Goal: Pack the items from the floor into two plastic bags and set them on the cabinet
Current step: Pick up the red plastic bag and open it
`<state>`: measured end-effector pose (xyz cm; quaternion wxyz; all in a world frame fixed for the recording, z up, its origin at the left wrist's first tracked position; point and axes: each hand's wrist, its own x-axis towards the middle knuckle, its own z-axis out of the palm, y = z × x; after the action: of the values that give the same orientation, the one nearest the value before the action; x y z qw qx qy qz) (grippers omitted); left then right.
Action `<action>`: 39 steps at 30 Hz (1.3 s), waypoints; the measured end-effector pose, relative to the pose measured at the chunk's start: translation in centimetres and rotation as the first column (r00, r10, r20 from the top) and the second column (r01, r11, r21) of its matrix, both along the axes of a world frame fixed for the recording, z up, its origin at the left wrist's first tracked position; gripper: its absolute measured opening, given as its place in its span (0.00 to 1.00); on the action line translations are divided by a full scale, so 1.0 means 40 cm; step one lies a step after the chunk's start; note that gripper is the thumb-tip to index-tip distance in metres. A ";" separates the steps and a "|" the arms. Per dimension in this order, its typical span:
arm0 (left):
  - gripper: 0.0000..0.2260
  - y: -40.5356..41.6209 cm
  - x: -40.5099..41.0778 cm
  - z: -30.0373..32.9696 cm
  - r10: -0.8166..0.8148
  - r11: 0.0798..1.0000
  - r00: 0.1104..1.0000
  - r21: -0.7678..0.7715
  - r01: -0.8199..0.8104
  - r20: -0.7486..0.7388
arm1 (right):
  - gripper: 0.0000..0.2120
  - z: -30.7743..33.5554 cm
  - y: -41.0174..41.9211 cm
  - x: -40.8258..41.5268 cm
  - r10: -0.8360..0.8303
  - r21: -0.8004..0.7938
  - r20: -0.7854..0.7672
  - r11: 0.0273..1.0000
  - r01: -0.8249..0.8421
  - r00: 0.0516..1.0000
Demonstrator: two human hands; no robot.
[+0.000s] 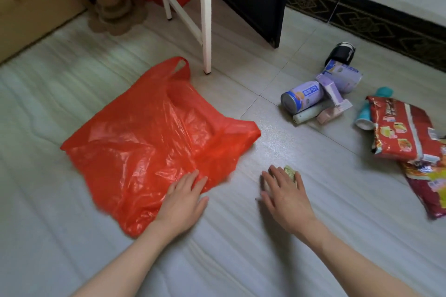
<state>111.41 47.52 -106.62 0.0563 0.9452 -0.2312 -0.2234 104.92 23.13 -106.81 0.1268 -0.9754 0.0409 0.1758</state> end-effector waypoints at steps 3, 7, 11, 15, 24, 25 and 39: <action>0.20 0.005 -0.089 0.035 -0.086 0.992 0.996 -0.088 0.087 0.016 | 0.22 0.035 0.013 -0.025 -0.362 0.232 0.145 0.917 0.324 0.921; 0.19 -0.008 -0.092 0.076 -0.247 0.944 0.939 -0.157 0.288 0.239 | 0.18 0.086 0.032 -0.043 -0.467 0.401 0.286 0.852 0.338 0.837; 0.27 -0.034 -0.016 0.086 -0.271 0.942 0.928 -0.128 0.310 0.254 | 0.24 0.105 0.049 0.023 -0.415 0.325 0.327 0.893 0.312 0.849; 0.32 -0.054 0.039 0.055 -0.343 0.939 0.931 0.019 0.343 0.125 | 0.36 0.095 0.049 0.134 -0.658 0.338 -0.019 0.704 0.624 0.753; 0.19 -0.067 0.056 0.119 -0.370 0.923 0.925 -0.076 0.377 0.091 | 0.11 0.144 0.038 0.150 -0.707 0.527 -0.068 0.573 0.627 0.704; 0.17 -0.067 0.063 0.155 -0.321 0.930 0.935 -0.133 0.341 0.153 | 0.10 0.179 0.039 0.157 -0.670 0.572 -0.047 0.590 0.570 0.741; 0.04 -0.127 -0.052 0.914 0.013 0.702 0.950 -0.679 0.214 0.313 | 0.10 0.998 0.044 -0.041 -0.124 0.422 0.670 0.875 -0.238 0.732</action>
<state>109.31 42.42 -70.06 0.3655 0.8596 -0.3563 0.0223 103.29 24.90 -66.90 0.3650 -0.9088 -0.0840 -0.1840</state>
